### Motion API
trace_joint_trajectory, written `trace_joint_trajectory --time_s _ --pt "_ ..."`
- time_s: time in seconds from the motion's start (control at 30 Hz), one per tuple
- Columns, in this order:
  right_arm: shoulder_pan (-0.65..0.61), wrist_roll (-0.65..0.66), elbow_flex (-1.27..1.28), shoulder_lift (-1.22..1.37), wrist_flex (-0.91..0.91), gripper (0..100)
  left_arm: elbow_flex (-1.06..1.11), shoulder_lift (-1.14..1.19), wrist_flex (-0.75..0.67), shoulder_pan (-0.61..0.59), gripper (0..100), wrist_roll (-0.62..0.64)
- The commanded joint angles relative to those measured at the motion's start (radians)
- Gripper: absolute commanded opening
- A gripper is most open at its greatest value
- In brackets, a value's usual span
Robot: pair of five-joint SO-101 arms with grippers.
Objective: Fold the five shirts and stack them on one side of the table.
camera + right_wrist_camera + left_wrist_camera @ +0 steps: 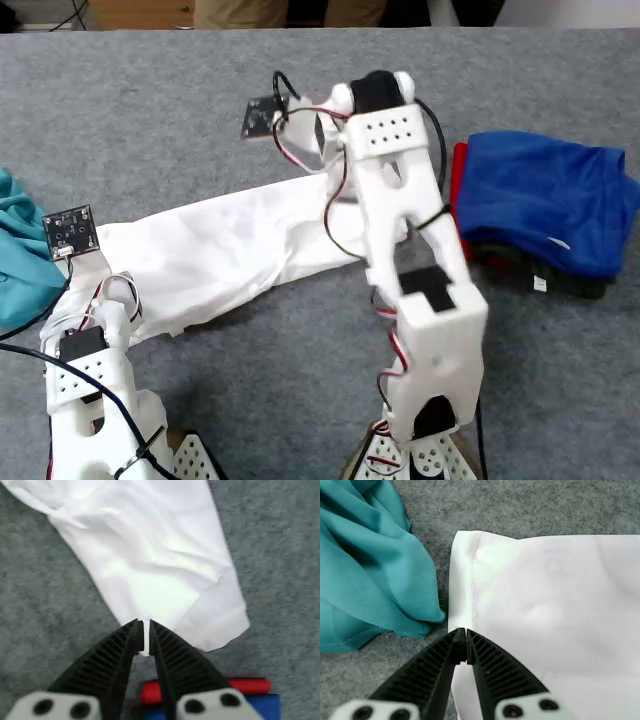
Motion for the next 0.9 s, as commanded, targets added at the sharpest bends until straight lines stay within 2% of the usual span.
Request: trace_joint_trajectory --time_s 0.0,0.13,0.23,0.47,0.6,0.87 --pt "-0.03 -0.017 0.249 -0.159 -0.08 0.4 -0.003 -0.01 -0.002 0.011 2 -0.006" --pt "-0.074 -0.06 0.464 -0.197 -0.319 0.5 -0.003 -0.01 -0.002 0.011 2 -0.006" --pt "-0.082 -0.112 0.524 -0.148 -0.52 0.6 -0.003 -0.01 0.0 0.011 2 -0.006" --pt "-0.094 -0.203 0.377 0.113 -0.674 0.5 -0.003 -0.01 0.0 0.012 2 -0.006" --pt "-0.094 -0.255 0.173 0.248 -0.643 0.5 -0.003 -0.01 0.0 0.012 2 -0.006" --pt "-0.107 -0.305 -0.186 0.28 -0.308 0.5 0.011 -0.01 -0.002 0.046 2 -0.008"
